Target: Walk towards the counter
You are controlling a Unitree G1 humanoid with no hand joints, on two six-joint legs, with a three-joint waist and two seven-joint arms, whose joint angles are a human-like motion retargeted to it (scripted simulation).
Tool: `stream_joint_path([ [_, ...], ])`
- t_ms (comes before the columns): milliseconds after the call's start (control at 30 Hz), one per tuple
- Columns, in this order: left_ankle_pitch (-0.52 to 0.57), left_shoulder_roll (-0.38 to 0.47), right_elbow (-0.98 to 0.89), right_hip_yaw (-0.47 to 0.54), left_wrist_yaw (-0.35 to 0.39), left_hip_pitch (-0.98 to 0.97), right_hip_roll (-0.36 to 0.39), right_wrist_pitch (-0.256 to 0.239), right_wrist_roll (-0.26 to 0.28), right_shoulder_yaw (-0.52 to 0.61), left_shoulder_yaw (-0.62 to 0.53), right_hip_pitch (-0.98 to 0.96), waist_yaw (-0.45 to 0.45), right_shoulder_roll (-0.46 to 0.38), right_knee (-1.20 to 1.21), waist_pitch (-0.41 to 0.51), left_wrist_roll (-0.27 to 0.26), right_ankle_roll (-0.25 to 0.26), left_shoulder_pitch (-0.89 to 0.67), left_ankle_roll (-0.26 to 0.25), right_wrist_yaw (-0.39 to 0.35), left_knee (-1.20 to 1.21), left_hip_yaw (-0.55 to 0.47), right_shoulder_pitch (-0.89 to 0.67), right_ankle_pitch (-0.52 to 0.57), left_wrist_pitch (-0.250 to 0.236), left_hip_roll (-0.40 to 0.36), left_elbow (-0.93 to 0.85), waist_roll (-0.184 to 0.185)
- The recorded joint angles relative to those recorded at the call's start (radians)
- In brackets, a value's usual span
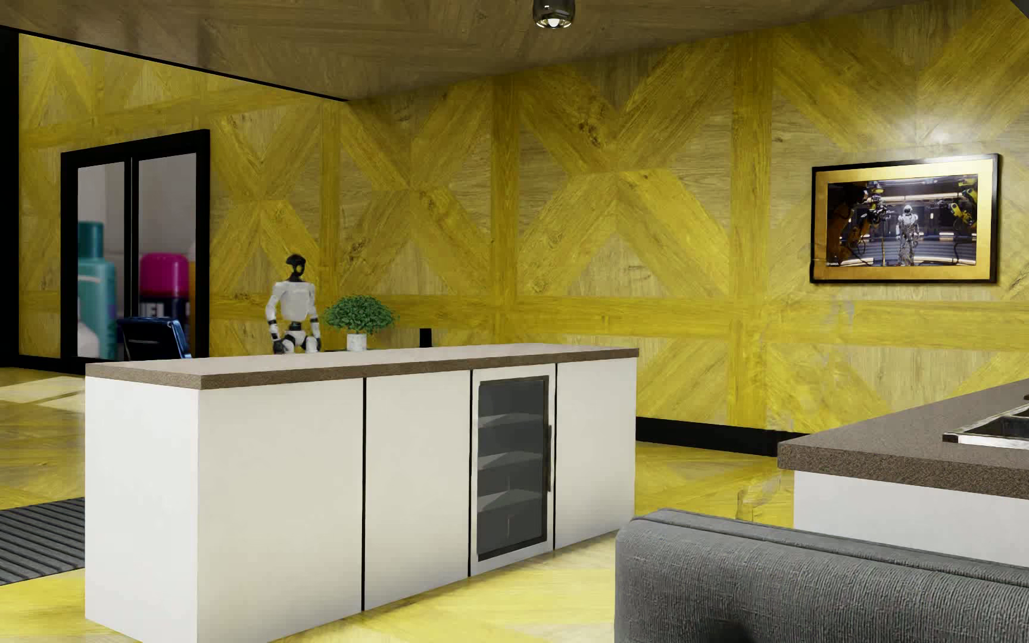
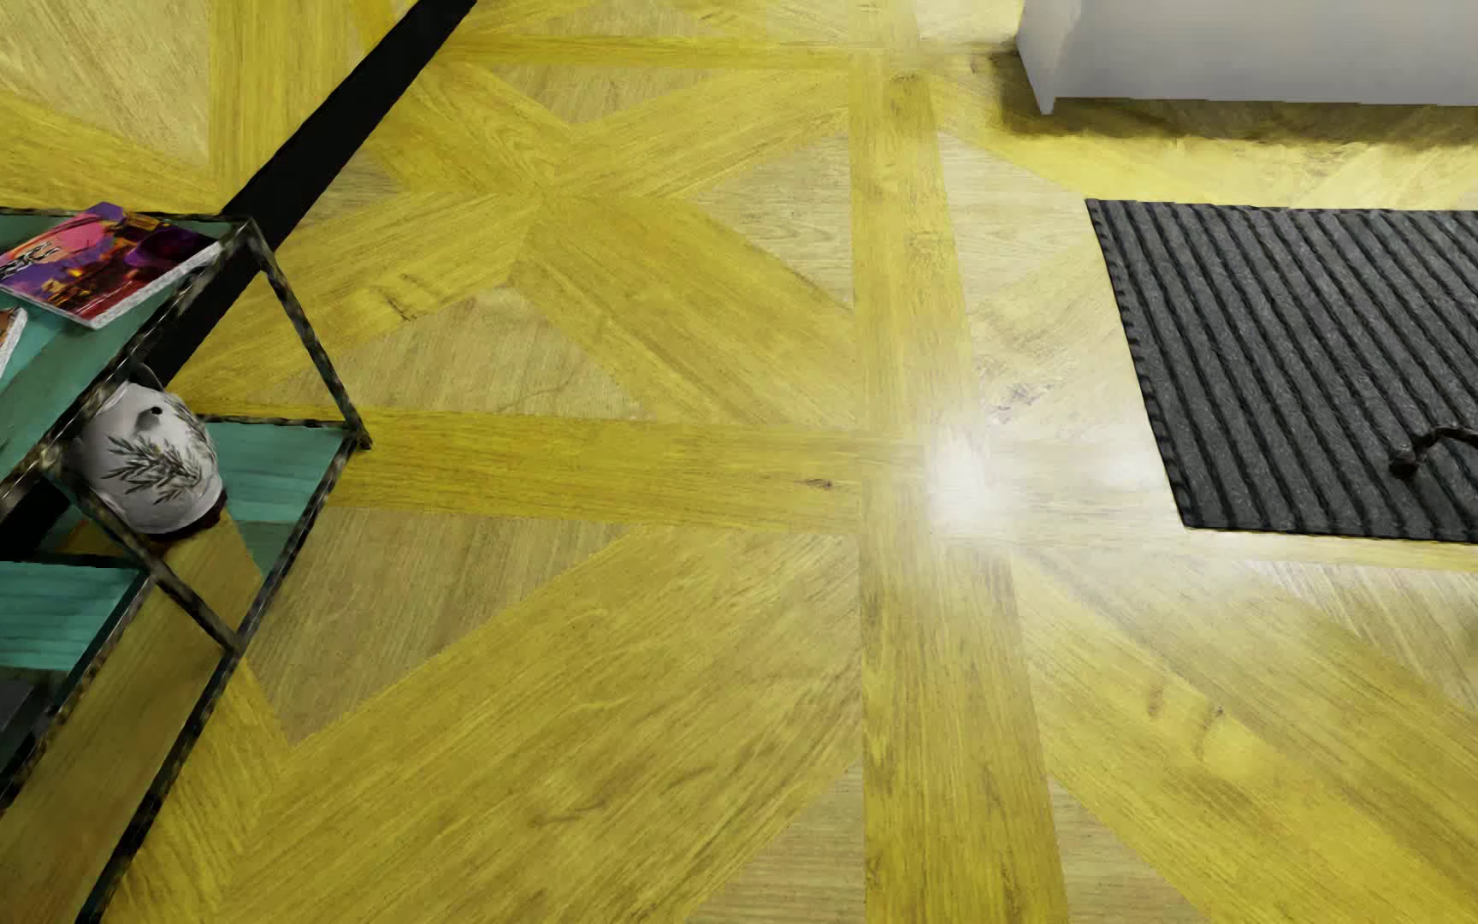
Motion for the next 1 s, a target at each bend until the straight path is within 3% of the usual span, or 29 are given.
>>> stream_joint_path([
  [33,0.01,0.003,-0.001,0.0,0.0,0.001,0.003,0.0,0.0,0.006,-0.004,-0.003,0.002,-0.003,0.098,0.002,0.0,0.0,0.004,0.0,0.0,0.007,0.0,0.004,-0.037,0.0,-0.001,-0.011,0.004],
  [100,0.015,0.007,-0.001,0.0,0.0,-0.003,0.015,0.0,0.0,-0.002,-0.012,-0.042,-0.032,-0.008,0.288,0.0,0.0,0.0,0.01,0.0,0.0,0.026,0.0,0.018,-0.242,0.0,-0.01,-0.033,0.009],
  [267,-0.1,0.039,-0.044,0.0,0.0,0.123,-0.015,0.0,0.0,-0.047,0.025,-0.351,-0.13,-0.004,0.759,0.089,0.0,0.0,-0.021,0.0,0.0,0.027,0.0,0.05,-0.275,0.0,-0.025,-0.155,-0.011],
  [333,-0.174,0.019,-0.036,0.0,0.0,0.177,-0.016,0.0,0.0,-0.052,0.057,-0.456,-0.211,-0.016,0.709,0.085,0.0,0.0,-0.045,0.0,0.0,-0.008,0.0,0.078,-0.246,0.0,0.012,-0.175,0.019],
  [433,-0.319,0.04,0.015,0.0,0.0,0.302,-0.044,0.0,0.0,-0.027,0.025,-0.584,-0.241,-0.02,0.552,0.106,0.0,0.0,-0.09,0.0,0.0,-0.05,0.0,0.095,-0.116,0.0,0.027,-0.219,0.022],
  [533,-0.36,0.041,0.063,0.0,0.0,0.401,-0.064,0.0,0.0,0.003,0.005,-0.659,-0.278,-0.016,0.436,0.107,0.0,0.0,-0.13,0.0,0.0,-0.058,0.0,0.097,-0.098,0.0,0.04,-0.209,0.018],
  [600,-0.305,0.035,0.086,0.0,0.0,0.45,-0.065,0.0,0.0,-0.007,0.017,-0.687,-0.311,-0.015,0.51,0.097,0.0,0.0,-0.123,0.0,0.0,-0.043,0.0,0.109,-0.123,0.0,0.067,-0.165,0.025],
  [633,-0.226,0.027,0.099,0.0,0.0,0.449,-0.062,0.0,0.0,-0.012,-0.002,-0.694,-0.33,-0.017,0.571,0.089,0.0,0.0,-0.106,0.0,0.0,-0.005,0.0,0.109,-0.131,0.0,0.081,-0.143,0.036],
  [700,0.057,0.015,0.129,0.0,0.0,0.396,-0.023,0.0,0.0,0.009,-0.045,-0.652,-0.322,-0.017,0.67,0.084,0.0,0.0,-0.071,0.0,0.0,0.191,0.0,0.097,-0.189,0.0,0.116,-0.058,0.059],
  [733,0.205,0.012,0.128,0.0,0.0,0.32,-0.004,0.0,0.0,0.009,-0.056,-0.604,-0.297,-0.013,0.681,0.083,0.0,0.0,-0.053,0.0,0.0,0.366,0.0,0.089,-0.228,0.0,0.118,-0.017,0.049],
  [767,0.281,0.016,0.107,0.0,0.0,0.216,0.015,0.0,0.0,0.004,-0.066,-0.541,-0.268,-0.008,0.673,0.091,0.0,0.0,-0.038,0.0,0.0,0.574,0.0,0.081,-0.261,0.0,0.12,0.008,0.039],
  [833,0.256,0.02,0.041,0.0,0.0,0.005,0.046,0.0,0.0,0.0,-0.043,-0.385,-0.174,-0.005,0.614,0.111,0.0,0.0,0.009,0.0,0.0,0.864,0.0,0.061,-0.309,0.0,0.114,0.013,0.017],
  [900,0.259,0.024,-0.033,0.0,0.0,-0.194,0.045,0.0,0.0,-0.023,-0.053,-0.206,-0.069,-0.009,0.489,0.125,0.0,0.0,0.034,0.0,0.0,0.793,0.0,0.034,-0.307,0.0,0.087,0.023,-0.018],
  [967,0.373,0.033,-0.11,0.0,0.0,-0.325,0.035,0.0,0.0,-0.051,-0.044,-0.023,0.029,-0.021,0.363,0.126,0.0,0.0,0.067,0.0,0.0,0.46,0.0,0.026,-0.31,0.0,0.076,0.018,-0.039],
  [1000,0.37,0.037,-0.145,0.0,0.0,-0.368,0.029,0.0,0.0,-0.046,-0.04,0.056,0.076,-0.032,0.315,0.121,0.0,0.0,0.079,0.0,0.0,0.275,0.0,0.012,-0.329,0.0,0.083,0.011,-0.047],
])
